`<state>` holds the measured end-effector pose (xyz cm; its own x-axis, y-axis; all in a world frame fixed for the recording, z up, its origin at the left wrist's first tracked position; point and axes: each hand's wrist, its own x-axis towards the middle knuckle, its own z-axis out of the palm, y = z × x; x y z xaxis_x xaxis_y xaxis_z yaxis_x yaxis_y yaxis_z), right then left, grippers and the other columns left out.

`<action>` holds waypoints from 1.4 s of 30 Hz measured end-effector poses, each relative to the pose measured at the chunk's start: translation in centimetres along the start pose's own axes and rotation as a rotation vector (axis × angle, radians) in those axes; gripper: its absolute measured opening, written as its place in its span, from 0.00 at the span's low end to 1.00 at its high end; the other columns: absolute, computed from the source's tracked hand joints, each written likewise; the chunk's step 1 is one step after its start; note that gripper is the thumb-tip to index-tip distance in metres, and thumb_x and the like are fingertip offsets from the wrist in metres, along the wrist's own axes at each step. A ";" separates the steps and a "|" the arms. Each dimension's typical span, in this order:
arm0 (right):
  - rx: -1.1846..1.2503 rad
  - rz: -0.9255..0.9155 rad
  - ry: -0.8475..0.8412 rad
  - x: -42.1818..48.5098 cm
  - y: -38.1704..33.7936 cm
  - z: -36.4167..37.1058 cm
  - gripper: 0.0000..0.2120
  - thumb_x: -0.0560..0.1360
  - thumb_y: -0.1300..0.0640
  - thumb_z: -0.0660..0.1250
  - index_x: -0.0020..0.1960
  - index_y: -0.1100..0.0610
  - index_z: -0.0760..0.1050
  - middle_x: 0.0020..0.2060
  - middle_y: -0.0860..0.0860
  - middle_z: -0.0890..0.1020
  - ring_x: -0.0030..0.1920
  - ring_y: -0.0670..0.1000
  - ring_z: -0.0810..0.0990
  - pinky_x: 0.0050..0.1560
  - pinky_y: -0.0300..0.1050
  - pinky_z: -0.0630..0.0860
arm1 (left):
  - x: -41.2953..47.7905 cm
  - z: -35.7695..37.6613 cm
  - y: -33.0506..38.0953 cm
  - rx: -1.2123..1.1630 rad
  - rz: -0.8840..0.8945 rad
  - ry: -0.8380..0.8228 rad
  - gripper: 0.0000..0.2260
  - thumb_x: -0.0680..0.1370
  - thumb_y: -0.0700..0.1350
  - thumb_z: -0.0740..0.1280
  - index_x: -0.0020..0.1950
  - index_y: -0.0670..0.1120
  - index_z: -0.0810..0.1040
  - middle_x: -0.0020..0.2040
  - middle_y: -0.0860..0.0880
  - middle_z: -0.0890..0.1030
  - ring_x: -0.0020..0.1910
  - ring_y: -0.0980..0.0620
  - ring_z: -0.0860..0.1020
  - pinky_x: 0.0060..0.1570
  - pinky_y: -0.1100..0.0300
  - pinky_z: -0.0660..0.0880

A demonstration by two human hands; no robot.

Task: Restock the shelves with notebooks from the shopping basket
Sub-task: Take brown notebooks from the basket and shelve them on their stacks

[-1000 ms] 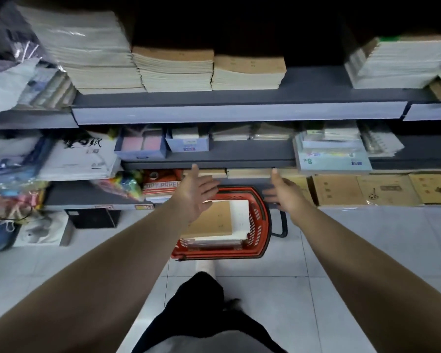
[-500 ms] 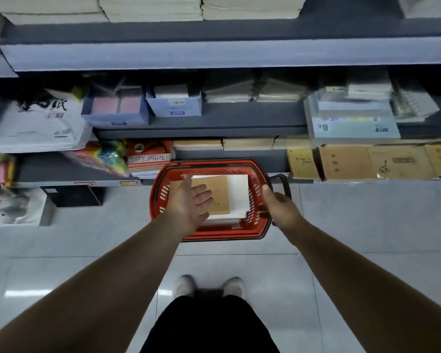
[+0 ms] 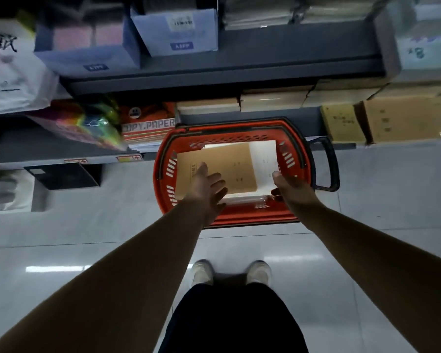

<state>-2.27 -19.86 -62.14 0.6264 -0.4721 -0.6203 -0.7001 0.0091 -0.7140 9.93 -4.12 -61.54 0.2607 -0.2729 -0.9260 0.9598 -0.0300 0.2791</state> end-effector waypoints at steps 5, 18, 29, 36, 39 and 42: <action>-0.237 0.001 -0.012 4.3 3.7 2.0 0.21 0.80 0.41 0.57 0.60 0.56 0.74 0.58 0.55 0.79 0.60 0.57 0.76 0.46 0.40 0.74 | 5.1 -2.9 -1.1 0.058 -0.012 0.018 0.31 0.79 0.66 0.55 0.74 0.46 0.67 0.74 0.44 0.68 0.73 0.43 0.66 0.72 0.41 0.55; -0.728 -0.279 -0.183 12.8 6.2 7.2 0.15 0.81 0.49 0.59 0.64 0.54 0.72 0.61 0.54 0.77 0.56 0.53 0.75 0.52 0.44 0.70 | 13.7 -4.9 -3.0 -0.049 -0.022 0.035 0.24 0.78 0.64 0.57 0.63 0.46 0.71 0.66 0.43 0.75 0.67 0.44 0.71 0.65 0.45 0.65; -1.341 -0.450 -0.138 16.8 6.7 8.6 0.18 0.81 0.55 0.56 0.70 0.54 0.67 0.63 0.56 0.73 0.58 0.57 0.76 0.44 0.42 0.66 | 14.1 -5.8 -3.6 -0.325 -0.074 0.035 0.28 0.81 0.61 0.57 0.68 0.38 0.68 0.64 0.38 0.77 0.63 0.41 0.76 0.57 0.46 0.72; -1.582 -0.598 -0.157 16.8 6.6 9.0 0.14 0.78 0.65 0.58 0.62 0.61 0.72 0.52 0.58 0.76 0.45 0.57 0.78 0.35 0.46 0.69 | 15.2 -4.9 -3.4 -0.333 -0.029 0.024 0.26 0.81 0.60 0.58 0.65 0.39 0.71 0.60 0.37 0.80 0.60 0.41 0.79 0.58 0.48 0.73; -1.554 -0.664 -0.094 16.3 7.3 8.7 0.15 0.81 0.59 0.55 0.66 0.62 0.67 0.56 0.58 0.76 0.51 0.55 0.78 0.41 0.48 0.74 | 14.8 -4.0 -2.3 -0.273 0.002 -0.005 0.19 0.80 0.56 0.61 0.61 0.41 0.73 0.51 0.39 0.84 0.54 0.42 0.82 0.60 0.48 0.76; -1.027 -0.555 -0.091 14.1 7.5 9.1 0.11 0.80 0.52 0.61 0.60 0.55 0.73 0.51 0.48 0.79 0.45 0.37 0.79 0.48 0.37 0.78 | 14.2 -2.8 -1.5 -0.162 0.101 -0.011 0.10 0.80 0.49 0.64 0.54 0.43 0.76 0.47 0.40 0.84 0.49 0.44 0.83 0.55 0.50 0.78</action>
<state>4.42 -18.46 -79.22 0.9263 -0.1223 -0.3565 -0.2446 -0.9147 -0.3217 12.45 -5.29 -75.84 0.3561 -0.2769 -0.8925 0.9333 0.1534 0.3248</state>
